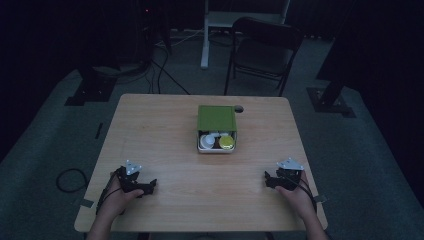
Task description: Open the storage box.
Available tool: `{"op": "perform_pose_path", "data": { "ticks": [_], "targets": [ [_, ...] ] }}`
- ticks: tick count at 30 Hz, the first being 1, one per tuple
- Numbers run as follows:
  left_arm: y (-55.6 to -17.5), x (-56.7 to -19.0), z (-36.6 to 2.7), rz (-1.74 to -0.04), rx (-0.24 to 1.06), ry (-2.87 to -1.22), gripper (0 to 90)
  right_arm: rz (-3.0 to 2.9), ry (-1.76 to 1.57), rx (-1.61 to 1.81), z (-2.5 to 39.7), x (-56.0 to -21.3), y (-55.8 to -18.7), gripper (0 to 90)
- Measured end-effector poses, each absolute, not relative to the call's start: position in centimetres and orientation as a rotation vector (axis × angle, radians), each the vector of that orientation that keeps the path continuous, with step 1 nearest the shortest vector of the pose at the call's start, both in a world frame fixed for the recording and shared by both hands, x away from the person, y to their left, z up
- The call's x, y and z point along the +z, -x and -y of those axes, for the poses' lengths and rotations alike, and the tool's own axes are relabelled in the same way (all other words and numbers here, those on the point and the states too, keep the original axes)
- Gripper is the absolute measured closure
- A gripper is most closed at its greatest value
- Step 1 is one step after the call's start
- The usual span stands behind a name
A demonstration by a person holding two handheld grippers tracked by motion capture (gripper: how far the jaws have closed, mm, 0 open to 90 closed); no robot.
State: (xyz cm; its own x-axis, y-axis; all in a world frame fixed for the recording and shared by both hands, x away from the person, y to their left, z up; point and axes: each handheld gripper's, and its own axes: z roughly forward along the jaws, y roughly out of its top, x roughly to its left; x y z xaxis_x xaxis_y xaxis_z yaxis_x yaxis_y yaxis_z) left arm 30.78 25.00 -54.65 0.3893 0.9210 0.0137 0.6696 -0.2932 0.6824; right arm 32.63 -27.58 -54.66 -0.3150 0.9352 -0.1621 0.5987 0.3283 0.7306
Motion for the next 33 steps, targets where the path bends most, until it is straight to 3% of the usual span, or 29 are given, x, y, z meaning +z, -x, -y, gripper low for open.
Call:
{"op": "perform_pose_path", "data": {
  "ticks": [33],
  "targets": [
    [-30.8, -54.7, -25.0, -1.356, 0.551, -2.062, 0.2, -2.099, -0.860, 0.667, 18.6, -52.2, -34.3, 13.6]
  ]
}}
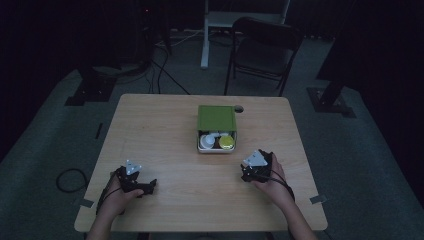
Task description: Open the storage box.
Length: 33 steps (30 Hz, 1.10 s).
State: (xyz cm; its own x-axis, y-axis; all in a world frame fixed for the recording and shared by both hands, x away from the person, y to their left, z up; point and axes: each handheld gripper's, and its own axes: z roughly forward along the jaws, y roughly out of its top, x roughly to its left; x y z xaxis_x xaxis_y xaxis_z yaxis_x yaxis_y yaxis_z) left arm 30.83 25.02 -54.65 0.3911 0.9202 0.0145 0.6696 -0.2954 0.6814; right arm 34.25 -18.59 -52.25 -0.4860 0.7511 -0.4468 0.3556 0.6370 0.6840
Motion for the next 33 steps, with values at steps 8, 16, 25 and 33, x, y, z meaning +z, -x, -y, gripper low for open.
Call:
{"op": "perform_pose_path", "data": {
  "ticks": [8, 16, 25, 33],
  "targets": [
    [-30.8, -54.7, -25.0, -1.356, 0.551, -2.062, 0.2, -2.103, -0.716, 0.620, 16.3, -52.4, -34.1, 13.8],
    [-30.8, -54.7, -25.0, -1.356, 0.550, -2.062, 0.3, -2.091, -0.579, 0.581, 14.4, -52.4, -33.8, 14.8],
    [-30.8, -54.7, -25.0, -1.356, 0.550, -2.062, 0.2, -2.081, -0.460, 0.535, 12.6, -52.5, -33.7, 16.9],
    [-30.8, -54.7, -25.0, -1.356, 0.550, -2.063, 0.2, -2.057, -0.330, 0.489, 11.1, -52.5, -33.6, 19.8]
  ]
}}
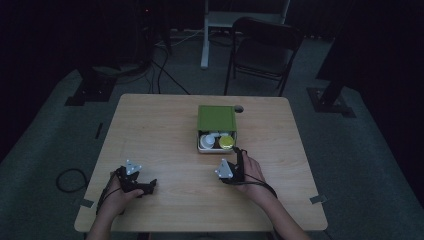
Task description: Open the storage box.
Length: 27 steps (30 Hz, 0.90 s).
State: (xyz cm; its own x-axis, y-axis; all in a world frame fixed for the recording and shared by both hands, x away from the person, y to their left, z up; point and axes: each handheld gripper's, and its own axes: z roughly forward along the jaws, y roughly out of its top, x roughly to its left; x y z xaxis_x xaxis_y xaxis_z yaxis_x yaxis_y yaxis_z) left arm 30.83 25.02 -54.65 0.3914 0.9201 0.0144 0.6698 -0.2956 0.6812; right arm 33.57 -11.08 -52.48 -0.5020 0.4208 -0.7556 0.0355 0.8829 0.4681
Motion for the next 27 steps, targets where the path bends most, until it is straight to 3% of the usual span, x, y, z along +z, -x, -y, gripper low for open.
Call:
{"op": "perform_pose_path", "data": {
  "ticks": [7, 19, 27],
  "targets": [
    [-30.8, -54.7, -25.0, -1.356, 0.550, -2.062, 0.2, -2.038, -0.236, 0.461, 9.6, -52.5, -33.5, 23.3],
    [-30.8, -54.7, -25.0, -1.356, 0.550, -2.062, 0.2, -1.971, -0.027, 0.366, 7.4, -53.2, -33.6, 48.3],
    [-30.8, -54.7, -25.0, -1.356, 0.551, -2.061, 0.2, -1.946, 0.028, 0.312, 6.9, -53.9, -34.2, 55.3]
  ]
}}
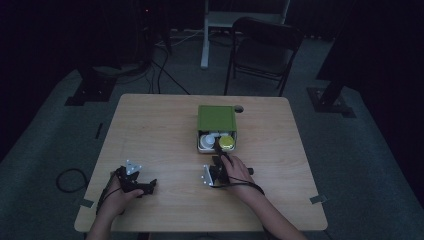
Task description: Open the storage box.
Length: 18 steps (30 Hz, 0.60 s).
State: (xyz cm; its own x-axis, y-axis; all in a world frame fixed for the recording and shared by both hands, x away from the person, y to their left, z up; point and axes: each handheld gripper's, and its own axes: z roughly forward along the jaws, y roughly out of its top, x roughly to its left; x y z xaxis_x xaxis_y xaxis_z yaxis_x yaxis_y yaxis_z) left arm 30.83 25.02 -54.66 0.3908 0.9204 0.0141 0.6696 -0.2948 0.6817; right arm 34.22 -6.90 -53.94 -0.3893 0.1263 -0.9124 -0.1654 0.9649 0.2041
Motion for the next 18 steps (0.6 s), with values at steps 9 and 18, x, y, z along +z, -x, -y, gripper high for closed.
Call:
{"op": "perform_pose_path", "data": {
  "ticks": [9, 18],
  "targets": [
    [-30.8, -54.7, -25.0, -1.356, 0.550, -2.061, 0.2, -1.912, 0.072, 0.259, 6.7, -54.9, -35.1, 61.3],
    [-30.8, -54.7, -25.0, -1.356, 0.551, -2.062, 0.2, -1.898, 0.082, 0.233, 6.5, -55.2, -35.6, 65.4]
  ]
}}
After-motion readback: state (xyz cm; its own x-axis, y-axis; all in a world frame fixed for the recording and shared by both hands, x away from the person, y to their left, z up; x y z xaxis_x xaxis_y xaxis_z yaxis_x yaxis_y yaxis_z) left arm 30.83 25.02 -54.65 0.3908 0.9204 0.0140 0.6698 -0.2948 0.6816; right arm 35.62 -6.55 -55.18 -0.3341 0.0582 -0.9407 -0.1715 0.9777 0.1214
